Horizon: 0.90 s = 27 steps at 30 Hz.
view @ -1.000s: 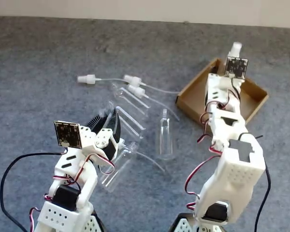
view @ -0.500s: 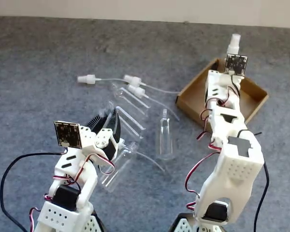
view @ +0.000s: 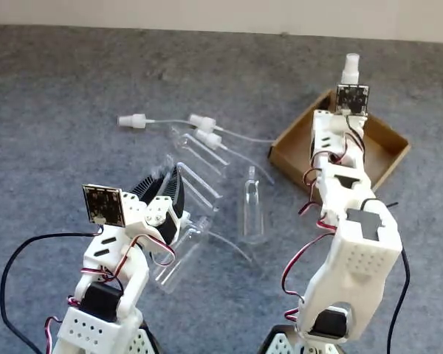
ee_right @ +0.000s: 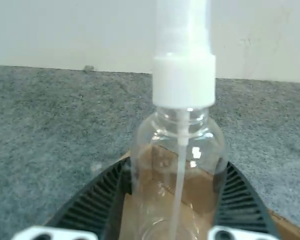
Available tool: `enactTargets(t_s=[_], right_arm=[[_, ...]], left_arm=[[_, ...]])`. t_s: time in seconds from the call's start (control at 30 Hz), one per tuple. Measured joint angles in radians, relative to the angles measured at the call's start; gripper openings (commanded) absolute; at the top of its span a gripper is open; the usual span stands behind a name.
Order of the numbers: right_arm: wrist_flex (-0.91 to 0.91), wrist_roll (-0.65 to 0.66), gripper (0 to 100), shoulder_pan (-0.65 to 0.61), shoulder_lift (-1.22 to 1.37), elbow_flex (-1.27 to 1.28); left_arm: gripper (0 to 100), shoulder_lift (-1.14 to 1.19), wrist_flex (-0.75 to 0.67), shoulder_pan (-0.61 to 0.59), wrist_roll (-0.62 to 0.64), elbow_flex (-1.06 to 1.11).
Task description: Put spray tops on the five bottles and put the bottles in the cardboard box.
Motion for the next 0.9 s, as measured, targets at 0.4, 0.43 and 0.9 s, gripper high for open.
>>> enactTargets(t_s=[0.4,0.43,0.9], right_arm=[[0.009,0.005,29.2,-0.003,0.005,0.052],[0.009,0.005,29.2,-0.003,0.005,0.052],[0.152,0.005,29.2,-0.003,0.005,0.052]], left_arm=[[1,0.000,0.000,0.000,0.000,0.000],[1,0.000,0.000,0.000,0.000,0.000],[1,0.000,0.000,0.000,0.000,0.000]])
